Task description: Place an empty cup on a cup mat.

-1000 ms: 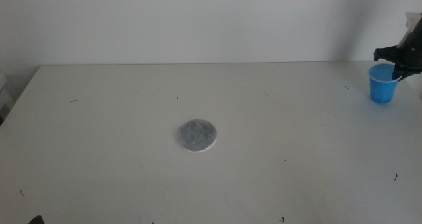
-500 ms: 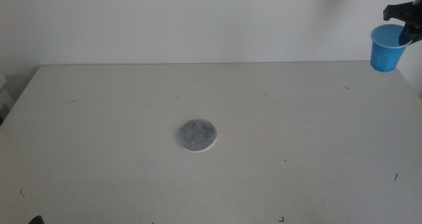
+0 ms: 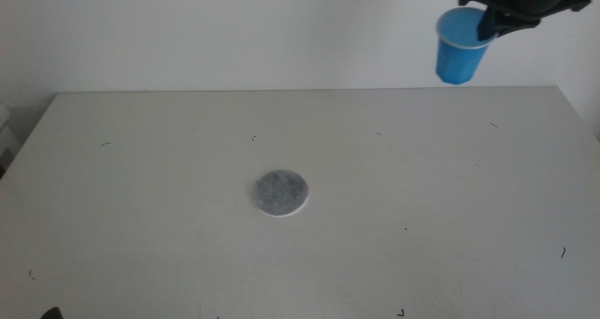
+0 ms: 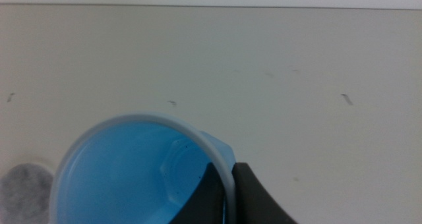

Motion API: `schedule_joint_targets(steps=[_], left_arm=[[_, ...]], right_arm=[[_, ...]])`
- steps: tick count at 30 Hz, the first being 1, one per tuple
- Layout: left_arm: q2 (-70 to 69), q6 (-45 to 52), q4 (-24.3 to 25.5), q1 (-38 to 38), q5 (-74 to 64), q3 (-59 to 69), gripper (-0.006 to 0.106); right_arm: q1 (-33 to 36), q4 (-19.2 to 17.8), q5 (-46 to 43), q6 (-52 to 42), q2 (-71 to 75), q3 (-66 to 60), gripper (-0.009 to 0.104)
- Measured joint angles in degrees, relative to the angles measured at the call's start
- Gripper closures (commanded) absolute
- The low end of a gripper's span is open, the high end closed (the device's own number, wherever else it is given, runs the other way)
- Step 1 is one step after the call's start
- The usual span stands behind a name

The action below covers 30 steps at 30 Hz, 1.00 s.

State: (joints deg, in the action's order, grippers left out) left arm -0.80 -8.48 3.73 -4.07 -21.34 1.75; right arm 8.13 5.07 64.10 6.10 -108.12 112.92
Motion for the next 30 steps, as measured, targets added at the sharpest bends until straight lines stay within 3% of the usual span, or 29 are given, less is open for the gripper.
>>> schedule_joint_targets(steps=[15, 30], left_arm=[[0.0, 0.0, 0.0, 0.0, 0.0, 0.0, -0.005], [0.0, 0.0, 0.0, 0.0, 0.0, 0.0, -0.005]], right_arm=[[18.8, 0.6, -4.7, 2.6, -7.1, 0.0, 0.096], [25.4, 0.8, -11.6, 2.7, -16.9, 0.0, 0.096]])
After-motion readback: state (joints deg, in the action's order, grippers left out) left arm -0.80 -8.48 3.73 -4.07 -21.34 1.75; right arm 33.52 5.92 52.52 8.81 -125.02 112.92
